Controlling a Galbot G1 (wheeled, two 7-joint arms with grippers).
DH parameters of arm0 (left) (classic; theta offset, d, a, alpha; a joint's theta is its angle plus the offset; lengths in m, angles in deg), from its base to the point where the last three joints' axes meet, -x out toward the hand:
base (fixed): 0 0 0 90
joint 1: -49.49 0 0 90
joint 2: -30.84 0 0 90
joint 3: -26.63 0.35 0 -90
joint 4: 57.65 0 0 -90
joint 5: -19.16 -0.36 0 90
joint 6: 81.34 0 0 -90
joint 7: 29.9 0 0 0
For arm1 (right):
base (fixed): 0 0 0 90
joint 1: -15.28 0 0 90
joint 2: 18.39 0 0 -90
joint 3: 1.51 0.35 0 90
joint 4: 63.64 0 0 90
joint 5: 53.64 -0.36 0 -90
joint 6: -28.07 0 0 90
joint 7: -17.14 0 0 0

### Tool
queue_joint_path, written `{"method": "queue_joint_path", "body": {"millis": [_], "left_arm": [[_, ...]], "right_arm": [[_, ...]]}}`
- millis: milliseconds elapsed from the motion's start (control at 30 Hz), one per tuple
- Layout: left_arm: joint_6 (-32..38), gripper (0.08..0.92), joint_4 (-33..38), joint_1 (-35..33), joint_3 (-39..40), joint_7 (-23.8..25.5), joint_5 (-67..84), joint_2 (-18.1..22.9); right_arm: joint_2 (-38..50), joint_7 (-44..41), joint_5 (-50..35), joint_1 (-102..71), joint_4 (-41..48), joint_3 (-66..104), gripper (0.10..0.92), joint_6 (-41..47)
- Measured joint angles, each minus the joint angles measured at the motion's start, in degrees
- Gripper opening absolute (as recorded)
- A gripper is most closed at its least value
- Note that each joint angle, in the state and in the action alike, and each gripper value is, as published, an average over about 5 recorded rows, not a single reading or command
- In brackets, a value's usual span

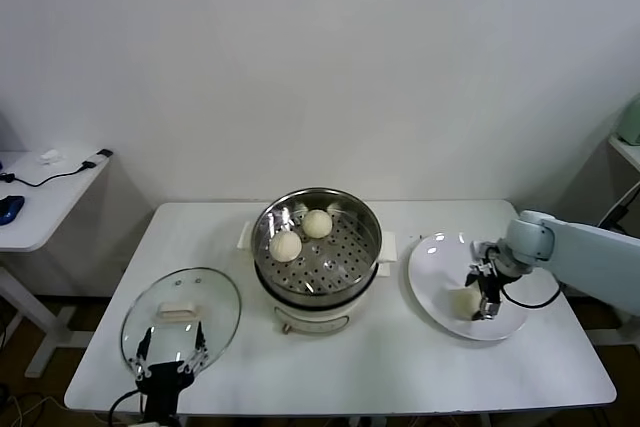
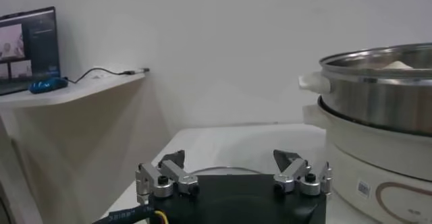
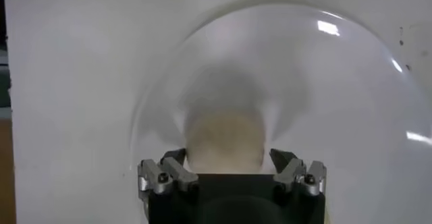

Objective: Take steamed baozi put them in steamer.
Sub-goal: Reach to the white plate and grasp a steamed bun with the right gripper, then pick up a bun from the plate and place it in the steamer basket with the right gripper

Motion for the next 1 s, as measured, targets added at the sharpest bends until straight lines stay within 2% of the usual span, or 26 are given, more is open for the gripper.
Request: {"method": "queue_joint_path", "body": {"millis": [167,267,500,700,1000], "left_arm": [[-0.12,0.823,-0.06,0.25,0.25,0.0,-0.03,0.01],[-0.15,0.823,-0.12,0.39,0.39,0.0,-0.06,0.02],[-0.26,0.823,-0.2,0.67,0.48,0.01,-0.07,-0.1],[-0.36,0.823,-0.22,1.07,0.9,0.1,-0.24,-0.12],[-0.49,0.823,0.43,0.72,0.92,0.19,-0.57,-0.08]], "right_arm": [[-0.34,-0.48,0.23,0.15,0.13,0.09,0.663,-0.18],[-0.35,-1.04,0.44,0.91,-0.04,-0.23,0.633,-0.47],[-1.29,-4.28,1.42,6.51,-0.22,-1.93,0.626,-2.81],[-4.27,-8.54,2.26,15.96,-1.17,-3.4,0.628,-8.38],[-12.2,-11.44,3.03,27.77,-9.09,-3.71,0.628,-18.1]]}}
